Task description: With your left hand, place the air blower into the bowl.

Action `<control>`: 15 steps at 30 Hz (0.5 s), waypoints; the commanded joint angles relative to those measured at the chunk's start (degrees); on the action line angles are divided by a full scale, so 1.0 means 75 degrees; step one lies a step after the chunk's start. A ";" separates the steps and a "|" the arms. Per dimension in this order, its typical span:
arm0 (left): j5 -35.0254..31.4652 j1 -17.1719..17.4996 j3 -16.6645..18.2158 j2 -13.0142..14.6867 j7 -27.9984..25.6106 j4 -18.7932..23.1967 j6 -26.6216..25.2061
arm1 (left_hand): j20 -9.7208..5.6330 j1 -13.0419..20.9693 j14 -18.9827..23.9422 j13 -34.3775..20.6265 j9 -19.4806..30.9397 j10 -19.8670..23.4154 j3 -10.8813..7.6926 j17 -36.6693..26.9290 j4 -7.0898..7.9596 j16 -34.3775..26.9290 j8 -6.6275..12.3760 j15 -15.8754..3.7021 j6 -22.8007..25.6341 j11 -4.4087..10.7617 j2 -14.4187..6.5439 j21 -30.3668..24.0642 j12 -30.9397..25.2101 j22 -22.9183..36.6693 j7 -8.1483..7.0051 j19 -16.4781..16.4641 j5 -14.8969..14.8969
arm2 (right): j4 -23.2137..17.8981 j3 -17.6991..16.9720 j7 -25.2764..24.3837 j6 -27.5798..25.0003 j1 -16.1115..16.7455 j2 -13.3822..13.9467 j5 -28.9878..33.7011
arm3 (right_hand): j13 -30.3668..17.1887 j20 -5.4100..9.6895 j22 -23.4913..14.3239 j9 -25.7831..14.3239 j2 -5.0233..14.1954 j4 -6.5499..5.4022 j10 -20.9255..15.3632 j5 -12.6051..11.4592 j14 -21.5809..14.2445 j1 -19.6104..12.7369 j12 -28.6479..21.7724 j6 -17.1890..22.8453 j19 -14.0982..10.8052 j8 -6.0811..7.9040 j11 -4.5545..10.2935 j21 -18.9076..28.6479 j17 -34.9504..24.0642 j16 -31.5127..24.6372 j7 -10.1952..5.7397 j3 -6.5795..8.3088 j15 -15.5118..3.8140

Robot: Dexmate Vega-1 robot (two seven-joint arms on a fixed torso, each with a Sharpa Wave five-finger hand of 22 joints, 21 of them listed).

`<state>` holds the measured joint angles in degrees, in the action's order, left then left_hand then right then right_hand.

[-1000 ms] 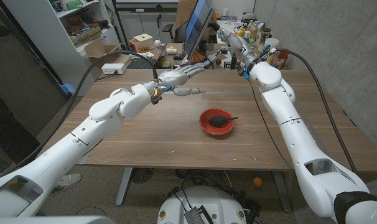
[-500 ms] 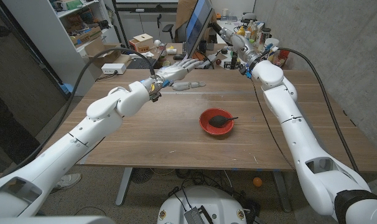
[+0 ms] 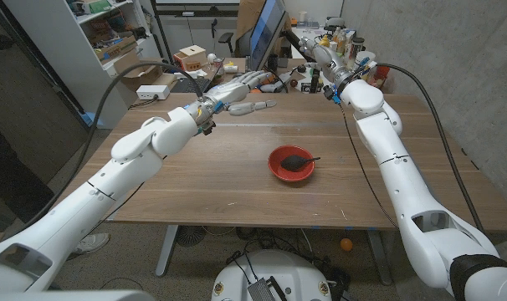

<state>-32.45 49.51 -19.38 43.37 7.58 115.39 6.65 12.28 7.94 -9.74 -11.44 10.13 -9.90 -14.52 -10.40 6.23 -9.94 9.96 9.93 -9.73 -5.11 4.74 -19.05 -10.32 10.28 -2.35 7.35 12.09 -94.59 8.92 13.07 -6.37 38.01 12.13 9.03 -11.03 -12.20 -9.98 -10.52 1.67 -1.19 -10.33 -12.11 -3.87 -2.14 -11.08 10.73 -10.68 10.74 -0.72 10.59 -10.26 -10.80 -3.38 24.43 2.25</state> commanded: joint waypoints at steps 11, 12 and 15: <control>0.1306 0.0434 0.0537 0.0162 -0.0052 0.0485 -0.0248 | 0.0018 -0.0134 -0.0135 0.0011 0.0024 -0.0434 0.0104 -0.0019 0.0032 -0.0037 0.0043 0.0083 -0.0291 -0.0104 0.0021 0.0104 -0.0056 0.0031 -0.0015 0.0146 0.0084 | -0.0171 -0.0105 -0.0009 -0.0307 0.0077 -0.0080 0.0112 | -0.0017 -0.0015 -0.0043 -0.0034 -0.0046 0.0008 0.0044 -0.0027 0.0010 -0.0006 -0.0009 -0.0021 0.0126 0.0028 0.0003 0.0008 -0.0024 0.0004 -0.0028 -0.0059 -0.0001; 0.1350 0.0454 0.0560 0.0172 -0.0078 0.0494 -0.0244 | 0.0019 -0.0139 -0.0134 0.0012 0.0023 -0.0436 0.0108 -0.0019 0.0033 -0.0040 0.0044 0.0084 -0.0292 -0.0102 0.0022 0.0109 -0.0058 0.0032 -0.0013 0.0151 0.0086 | -0.0184 -0.0106 -0.0010 -0.0320 0.0084 -0.0081 0.0121 | -0.0017 -0.0015 -0.0043 -0.0034 -0.0046 0.0008 0.0040 -0.0027 0.0011 -0.0006 -0.0011 -0.0021 0.0127 0.0028 -0.0005 0.0009 -0.0024 0.0003 -0.0027 -0.0060 -0.0004; 0.1399 0.0517 0.0625 0.0223 -0.0156 0.0550 -0.0270 | 0.0019 -0.0149 -0.0132 0.0014 0.0023 -0.0435 0.0118 -0.0019 0.0037 -0.0046 0.0053 0.0092 -0.0279 -0.0116 0.0025 0.0120 -0.0065 0.0033 -0.0017 0.0162 0.0091 | -0.0229 -0.0117 -0.0022 -0.0365 0.0108 -0.0095 0.0140 | -0.0017 -0.0013 -0.0044 -0.0034 -0.0047 0.0008 0.0026 -0.0027 0.0006 -0.0003 -0.0018 -0.0022 0.0129 0.0029 -0.0008 0.0015 -0.0024 -0.0002 -0.0028 -0.0064 0.0003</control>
<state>-25.86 51.65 -16.75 44.06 7.31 117.89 5.34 12.29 7.26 -10.03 -11.17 10.13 -9.98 -13.94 -10.41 6.47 -9.94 9.96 10.22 -9.72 -5.65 4.96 -18.39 -10.32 10.27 -2.35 8.34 12.51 -95.47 8.38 13.10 -8.07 38.40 11.74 9.60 -11.03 -12.29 -9.98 -10.52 1.67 -1.19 -10.33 -12.10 -3.88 -2.14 -11.08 10.53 -9.95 10.74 -0.72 10.60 -10.25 -10.80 -3.58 23.95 2.25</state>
